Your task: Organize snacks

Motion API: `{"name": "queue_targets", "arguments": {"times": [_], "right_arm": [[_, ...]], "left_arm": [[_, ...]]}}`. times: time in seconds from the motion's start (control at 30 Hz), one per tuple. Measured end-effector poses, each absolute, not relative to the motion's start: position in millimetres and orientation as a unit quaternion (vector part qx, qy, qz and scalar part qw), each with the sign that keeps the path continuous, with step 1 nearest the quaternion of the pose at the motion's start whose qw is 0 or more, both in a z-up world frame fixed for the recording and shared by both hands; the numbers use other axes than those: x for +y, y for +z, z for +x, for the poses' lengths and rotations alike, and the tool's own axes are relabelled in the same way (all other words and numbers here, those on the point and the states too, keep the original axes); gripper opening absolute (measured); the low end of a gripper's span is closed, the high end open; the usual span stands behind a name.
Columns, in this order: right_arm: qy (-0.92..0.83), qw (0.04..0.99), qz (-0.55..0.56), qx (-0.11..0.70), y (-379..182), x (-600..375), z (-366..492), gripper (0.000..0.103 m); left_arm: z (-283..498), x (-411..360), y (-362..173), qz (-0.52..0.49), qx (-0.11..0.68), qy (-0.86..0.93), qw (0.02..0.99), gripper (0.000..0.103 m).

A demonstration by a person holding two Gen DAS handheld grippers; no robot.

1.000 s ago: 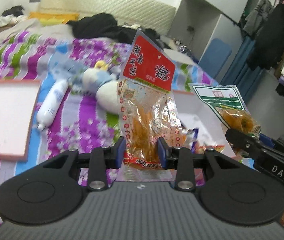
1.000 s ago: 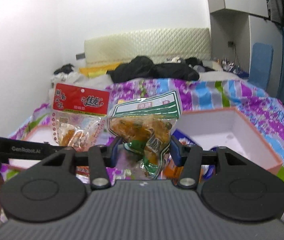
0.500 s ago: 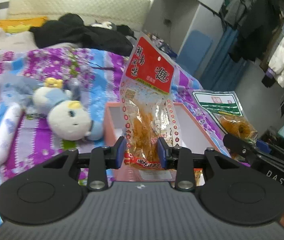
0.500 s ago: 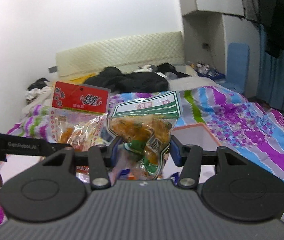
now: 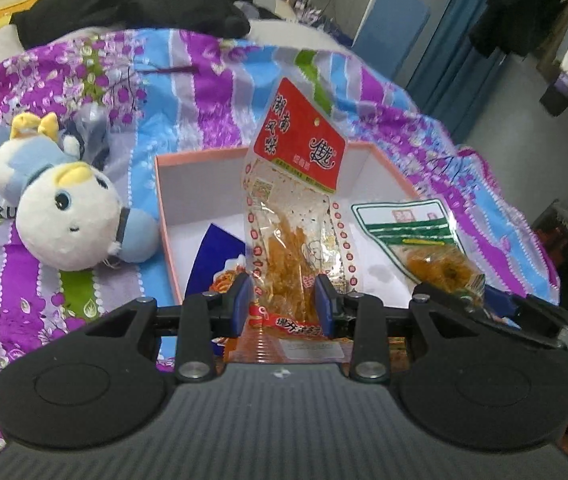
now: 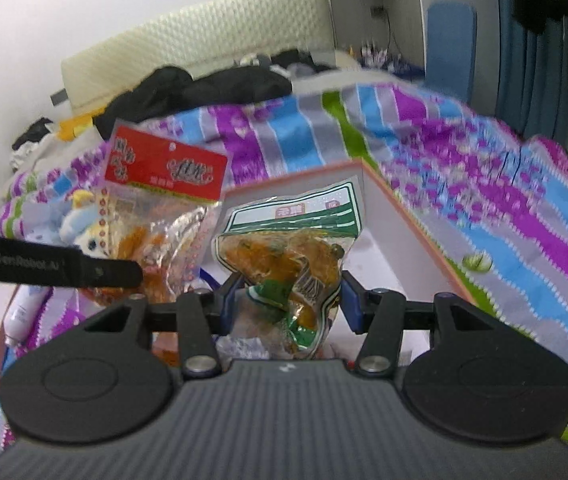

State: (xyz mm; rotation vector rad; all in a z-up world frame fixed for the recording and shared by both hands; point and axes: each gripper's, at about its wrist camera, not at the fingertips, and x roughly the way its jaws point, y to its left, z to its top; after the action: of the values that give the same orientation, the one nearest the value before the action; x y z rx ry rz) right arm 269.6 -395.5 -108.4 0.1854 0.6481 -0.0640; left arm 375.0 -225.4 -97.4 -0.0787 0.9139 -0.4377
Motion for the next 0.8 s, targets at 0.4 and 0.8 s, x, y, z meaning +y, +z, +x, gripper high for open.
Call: {"name": "queue_targets", "arguments": {"times": [0.4,0.8], "right_arm": [[-0.039,0.944,0.117,0.305,-88.1,-401.2,246.6,0.071],[-0.034,0.966,0.105,0.234,-10.7,-385.0,189.3,0.071]], "left_arm": [[349.9,-225.2,-67.6,-0.018,0.419,-0.205,0.884,0.072],[269.9,-190.8,25.8,-0.031,0.349,-0.222,0.91,0.072]]}}
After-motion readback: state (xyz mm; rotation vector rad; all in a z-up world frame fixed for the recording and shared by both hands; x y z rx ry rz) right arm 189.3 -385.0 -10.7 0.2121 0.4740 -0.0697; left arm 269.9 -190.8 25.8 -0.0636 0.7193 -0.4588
